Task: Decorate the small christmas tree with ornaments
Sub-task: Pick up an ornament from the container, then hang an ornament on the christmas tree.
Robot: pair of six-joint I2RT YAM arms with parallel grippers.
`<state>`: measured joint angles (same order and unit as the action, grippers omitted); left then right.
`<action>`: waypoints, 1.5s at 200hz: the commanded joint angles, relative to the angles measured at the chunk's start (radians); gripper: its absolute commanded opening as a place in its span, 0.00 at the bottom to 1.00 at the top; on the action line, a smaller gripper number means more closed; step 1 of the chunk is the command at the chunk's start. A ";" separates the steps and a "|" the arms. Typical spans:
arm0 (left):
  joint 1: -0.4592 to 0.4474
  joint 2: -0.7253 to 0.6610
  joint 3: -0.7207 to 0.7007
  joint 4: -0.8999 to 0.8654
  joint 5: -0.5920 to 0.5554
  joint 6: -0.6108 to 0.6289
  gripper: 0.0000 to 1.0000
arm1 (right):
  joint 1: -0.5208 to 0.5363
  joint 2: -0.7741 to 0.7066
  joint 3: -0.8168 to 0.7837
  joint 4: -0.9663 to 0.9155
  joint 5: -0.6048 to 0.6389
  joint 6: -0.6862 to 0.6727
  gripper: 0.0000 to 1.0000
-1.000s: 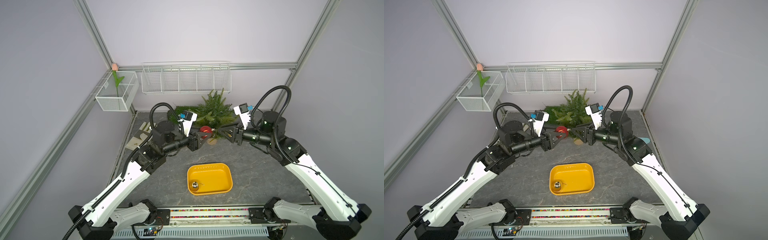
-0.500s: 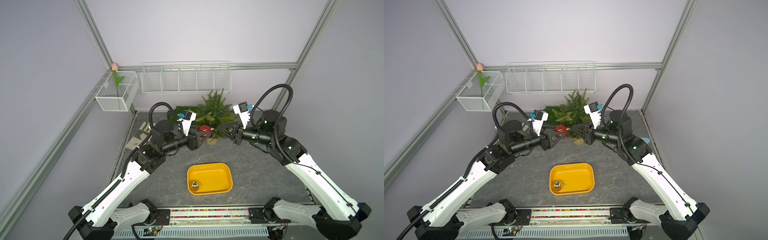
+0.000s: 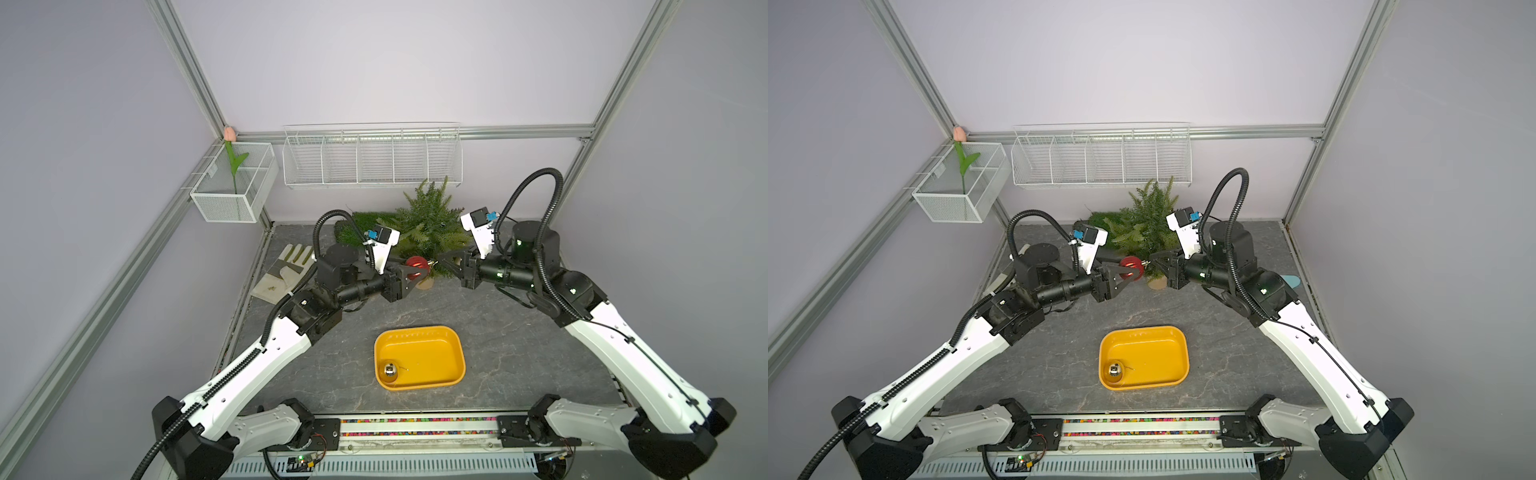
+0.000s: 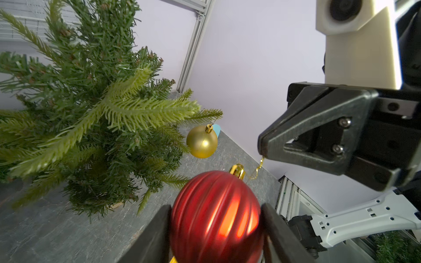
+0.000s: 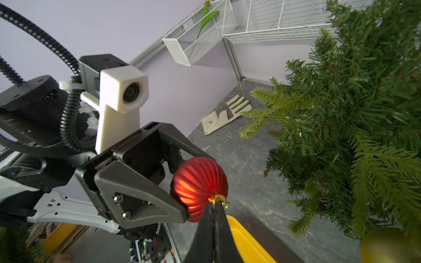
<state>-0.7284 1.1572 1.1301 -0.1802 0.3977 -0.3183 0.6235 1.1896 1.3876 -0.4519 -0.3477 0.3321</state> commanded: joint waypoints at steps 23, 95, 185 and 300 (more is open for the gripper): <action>0.006 0.027 -0.003 0.050 0.000 -0.021 0.00 | -0.007 0.018 0.013 -0.052 0.078 -0.038 0.07; 0.045 0.091 0.051 0.000 -0.014 0.004 0.00 | -0.044 0.061 0.029 -0.071 0.136 -0.052 0.07; 0.088 0.098 0.063 0.018 0.006 -0.002 0.00 | -0.060 0.118 0.072 -0.057 0.133 -0.056 0.06; 0.087 0.239 0.169 -0.041 0.070 0.027 0.00 | -0.090 0.169 0.087 -0.073 0.160 -0.077 0.06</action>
<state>-0.6460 1.3758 1.2648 -0.2111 0.4301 -0.3016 0.5385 1.3411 1.4471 -0.5133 -0.1978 0.2783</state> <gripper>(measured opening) 0.562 0.067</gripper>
